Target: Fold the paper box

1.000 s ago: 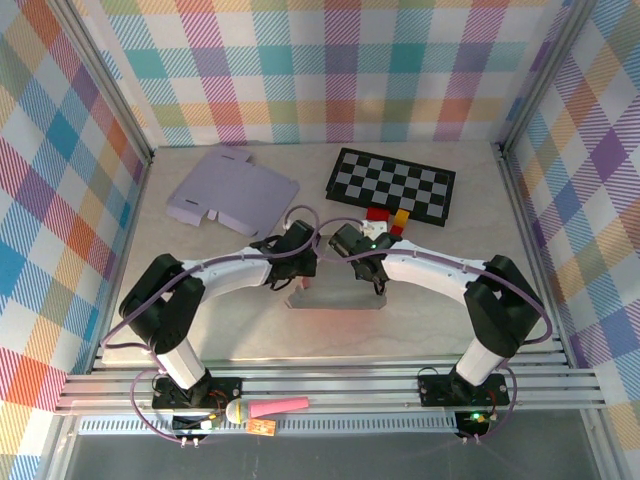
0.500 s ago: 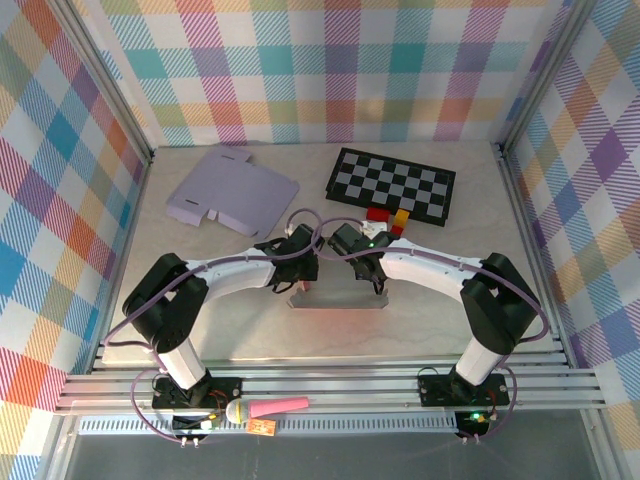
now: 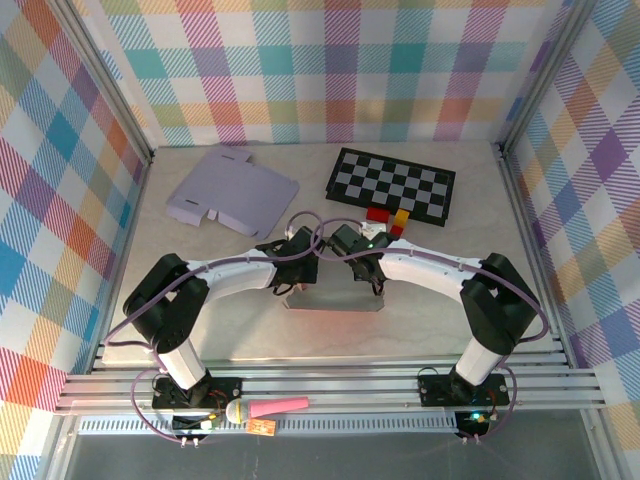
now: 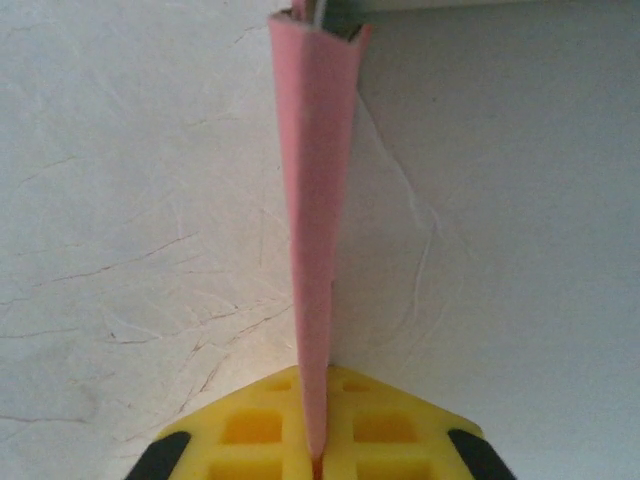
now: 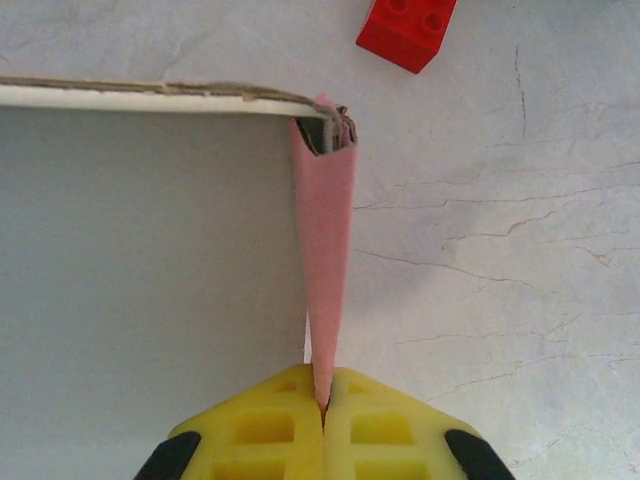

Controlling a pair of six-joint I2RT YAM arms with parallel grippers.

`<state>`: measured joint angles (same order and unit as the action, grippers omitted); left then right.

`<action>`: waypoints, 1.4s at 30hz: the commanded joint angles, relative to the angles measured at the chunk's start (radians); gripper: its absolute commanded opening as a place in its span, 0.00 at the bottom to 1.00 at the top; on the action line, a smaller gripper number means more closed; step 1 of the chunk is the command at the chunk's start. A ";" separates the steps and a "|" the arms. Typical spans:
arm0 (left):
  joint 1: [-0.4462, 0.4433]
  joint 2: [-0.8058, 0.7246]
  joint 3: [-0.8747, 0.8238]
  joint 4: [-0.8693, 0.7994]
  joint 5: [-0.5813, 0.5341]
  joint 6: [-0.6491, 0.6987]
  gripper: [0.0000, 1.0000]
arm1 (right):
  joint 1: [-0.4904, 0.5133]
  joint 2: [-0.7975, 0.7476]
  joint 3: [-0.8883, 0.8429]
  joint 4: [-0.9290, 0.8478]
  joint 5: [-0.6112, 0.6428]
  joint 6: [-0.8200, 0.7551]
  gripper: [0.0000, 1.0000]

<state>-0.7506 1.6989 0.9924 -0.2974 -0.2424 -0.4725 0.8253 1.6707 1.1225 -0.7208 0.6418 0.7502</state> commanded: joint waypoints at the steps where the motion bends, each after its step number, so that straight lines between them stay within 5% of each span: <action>1: -0.005 -0.004 0.046 -0.082 -0.049 -0.005 0.26 | -0.002 0.023 0.032 -0.066 0.007 0.043 0.00; 4: -0.006 -0.050 0.082 -0.114 -0.034 -0.020 0.41 | -0.003 0.056 0.064 -0.127 0.008 0.087 0.00; 11: 0.061 -0.163 0.208 -0.210 0.081 -0.042 0.59 | -0.039 0.160 0.133 -0.278 -0.061 0.243 0.00; 22: 0.258 -0.338 0.163 -0.341 0.239 -0.116 0.50 | -0.141 0.250 0.278 -0.463 -0.369 0.591 0.00; 28: 0.270 -0.450 0.006 -0.397 0.284 -0.159 0.45 | -0.148 0.271 0.334 -0.567 -0.508 0.885 0.00; 34: 0.267 -0.535 -0.192 -0.274 0.435 -0.251 0.41 | -0.141 0.312 0.296 -0.512 -0.757 1.082 0.00; 42: 0.254 -0.471 -0.249 -0.133 0.535 -0.297 0.40 | -0.052 0.330 0.302 -0.367 -0.923 1.290 0.00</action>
<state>-0.4885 1.1999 0.7471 -0.5175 0.2276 -0.7364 0.7383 1.9839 1.4208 -1.1244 -0.1692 1.9060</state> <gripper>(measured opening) 0.399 0.064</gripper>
